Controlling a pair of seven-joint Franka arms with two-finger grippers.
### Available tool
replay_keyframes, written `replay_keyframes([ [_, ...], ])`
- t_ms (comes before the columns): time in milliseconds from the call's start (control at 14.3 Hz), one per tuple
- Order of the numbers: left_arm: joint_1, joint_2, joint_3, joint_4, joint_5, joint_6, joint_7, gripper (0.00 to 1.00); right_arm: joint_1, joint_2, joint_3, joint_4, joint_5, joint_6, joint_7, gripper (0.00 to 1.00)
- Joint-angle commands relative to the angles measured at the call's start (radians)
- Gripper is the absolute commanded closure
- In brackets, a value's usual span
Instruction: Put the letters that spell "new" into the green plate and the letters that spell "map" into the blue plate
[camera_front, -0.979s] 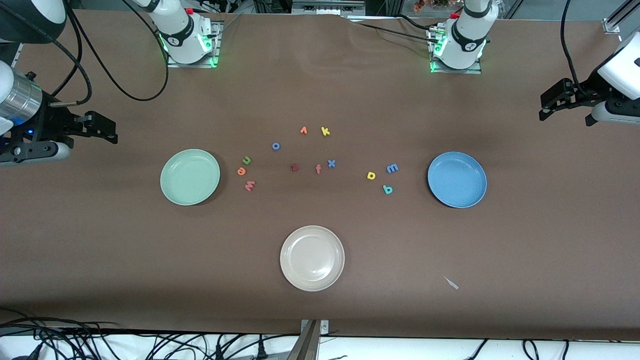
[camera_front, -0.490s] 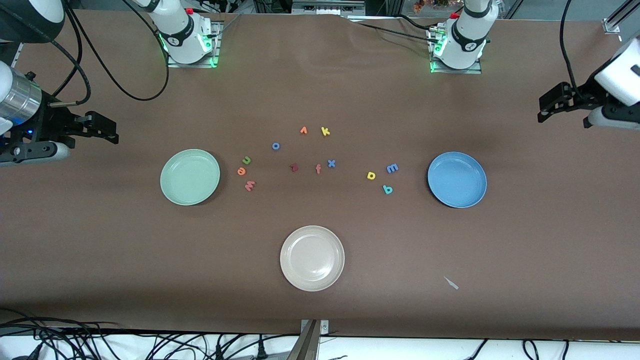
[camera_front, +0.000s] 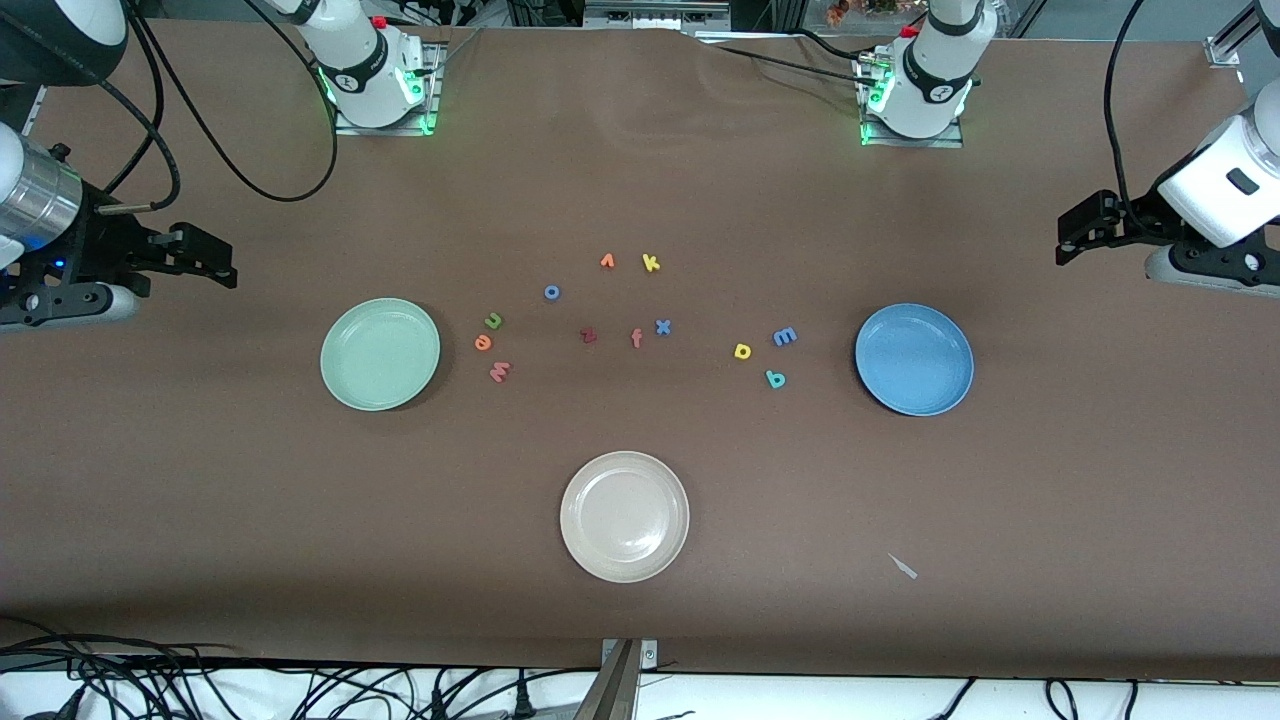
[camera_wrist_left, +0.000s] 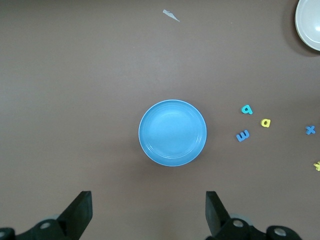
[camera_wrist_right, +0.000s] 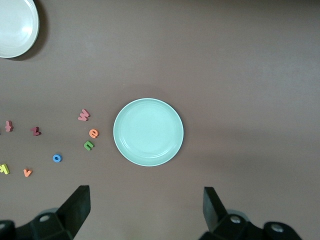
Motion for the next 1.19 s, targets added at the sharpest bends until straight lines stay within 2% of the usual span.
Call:
replay_keyframes([
  [0, -0.001, 0.003, 0.001, 0.024, 0.017, -0.025, 0.008, 0.0, -0.001, -0.003, 0.002, 0.009, 0.02, 0.0, 0.012, 0.0],
  [1119, -0.003, 0.002, -0.01, 0.024, 0.017, -0.028, 0.007, 0.0, -0.001, -0.003, 0.003, 0.009, 0.022, 0.014, 0.012, 0.0],
])
